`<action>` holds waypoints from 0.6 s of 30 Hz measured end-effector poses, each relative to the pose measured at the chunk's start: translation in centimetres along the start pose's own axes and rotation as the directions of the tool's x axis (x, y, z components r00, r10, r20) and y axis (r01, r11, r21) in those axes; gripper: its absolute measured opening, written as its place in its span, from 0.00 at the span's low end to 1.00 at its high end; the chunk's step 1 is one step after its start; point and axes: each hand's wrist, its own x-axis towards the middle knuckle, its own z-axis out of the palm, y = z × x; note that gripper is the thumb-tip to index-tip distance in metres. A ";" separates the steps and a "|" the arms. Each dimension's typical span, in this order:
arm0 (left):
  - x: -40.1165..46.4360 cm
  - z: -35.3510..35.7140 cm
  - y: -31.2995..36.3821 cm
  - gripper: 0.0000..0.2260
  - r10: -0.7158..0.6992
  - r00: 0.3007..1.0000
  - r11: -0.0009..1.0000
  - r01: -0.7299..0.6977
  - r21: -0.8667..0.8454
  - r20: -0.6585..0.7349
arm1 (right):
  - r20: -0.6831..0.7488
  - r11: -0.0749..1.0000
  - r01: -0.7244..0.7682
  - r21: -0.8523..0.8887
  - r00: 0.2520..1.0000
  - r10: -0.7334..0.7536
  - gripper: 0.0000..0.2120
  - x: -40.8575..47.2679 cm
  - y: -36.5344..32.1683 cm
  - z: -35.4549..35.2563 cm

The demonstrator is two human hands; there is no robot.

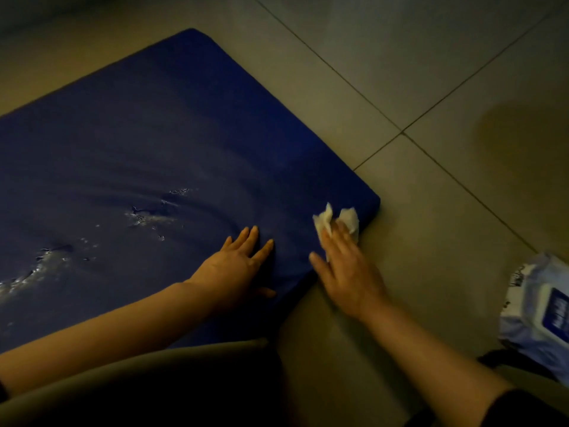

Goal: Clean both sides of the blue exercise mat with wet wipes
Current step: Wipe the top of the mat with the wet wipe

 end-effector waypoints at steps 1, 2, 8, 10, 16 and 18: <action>0.0 0.3 0.0 0.41 0.000 1.000 1.000 0.000 0.009 -0.009 | -0.002 0.999 0.048 0.022 0.999 -0.048 0.35 -1.4 -0.7 0.9; 0.1 0.5 0.1 0.41 0.002 1.000 1.000 -0.001 0.018 -0.017 | 0.013 0.995 0.095 0.030 0.995 -0.096 0.35 -2.5 -1.0 1.4; 0.1 1.0 -0.2 0.41 0.009 0.998 1.000 -0.010 -0.014 -0.055 | -0.037 0.995 0.070 -0.077 0.997 -0.073 0.34 0.3 1.9 -0.6; 0.0 1.0 -0.3 0.41 0.017 0.997 0.999 -0.019 -0.038 -0.070 | -0.008 0.997 -0.020 -0.076 1.000 0.020 0.36 0.8 2.0 -0.6; -0.4 1.1 -0.6 0.40 0.036 0.989 0.989 -0.056 -0.133 -0.147 | -0.041 0.955 0.292 0.045 0.956 -0.290 0.29 -4.6 -3.0 3.3; -0.7 1.2 -0.8 0.41 0.041 0.982 0.978 -0.077 -0.196 -0.182 | 0.000 0.939 0.339 0.053 0.941 -0.340 0.29 -5.1 -3.9 3.3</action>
